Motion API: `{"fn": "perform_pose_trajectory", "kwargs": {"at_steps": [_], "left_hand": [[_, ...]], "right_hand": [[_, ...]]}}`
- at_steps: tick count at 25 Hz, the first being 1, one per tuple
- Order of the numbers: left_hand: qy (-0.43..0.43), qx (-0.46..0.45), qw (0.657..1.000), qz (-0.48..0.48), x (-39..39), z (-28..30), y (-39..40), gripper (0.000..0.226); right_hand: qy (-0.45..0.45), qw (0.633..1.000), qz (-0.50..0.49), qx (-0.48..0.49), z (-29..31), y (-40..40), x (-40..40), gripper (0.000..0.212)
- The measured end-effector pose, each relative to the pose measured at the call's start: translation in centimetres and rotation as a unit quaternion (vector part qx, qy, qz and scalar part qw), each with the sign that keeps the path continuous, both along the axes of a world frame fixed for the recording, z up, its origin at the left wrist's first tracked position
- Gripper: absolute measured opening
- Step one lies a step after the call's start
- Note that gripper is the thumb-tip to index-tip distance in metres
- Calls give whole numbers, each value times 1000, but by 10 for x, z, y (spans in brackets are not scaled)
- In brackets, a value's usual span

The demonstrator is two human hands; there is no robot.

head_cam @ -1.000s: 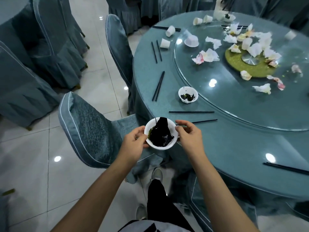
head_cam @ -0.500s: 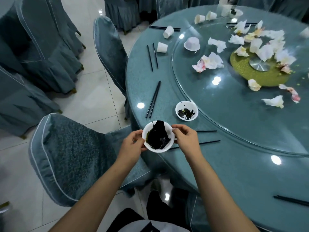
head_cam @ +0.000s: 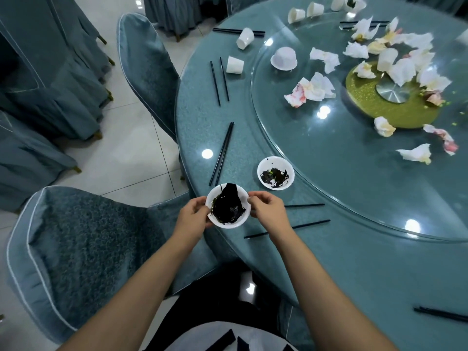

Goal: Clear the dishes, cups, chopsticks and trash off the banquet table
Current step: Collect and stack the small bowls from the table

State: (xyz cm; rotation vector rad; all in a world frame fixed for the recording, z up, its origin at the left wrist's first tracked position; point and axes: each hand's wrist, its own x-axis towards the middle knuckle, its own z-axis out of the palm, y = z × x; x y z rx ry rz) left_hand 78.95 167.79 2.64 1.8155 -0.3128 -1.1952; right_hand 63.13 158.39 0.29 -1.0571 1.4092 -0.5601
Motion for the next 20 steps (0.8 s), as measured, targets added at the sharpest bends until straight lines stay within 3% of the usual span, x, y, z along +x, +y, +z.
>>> {"fn": "perform_pose_trajectory", "kwargs": {"at_steps": [16, 20], "left_hand": [[33, 35, 999, 11, 15, -45, -28, 26], [27, 42, 999, 4, 15, -45, -26, 29]], "right_hand": [[32, 998, 5, 50, -42, -21, 8, 13], [58, 991, -118, 25, -46, -37, -5, 8]]}}
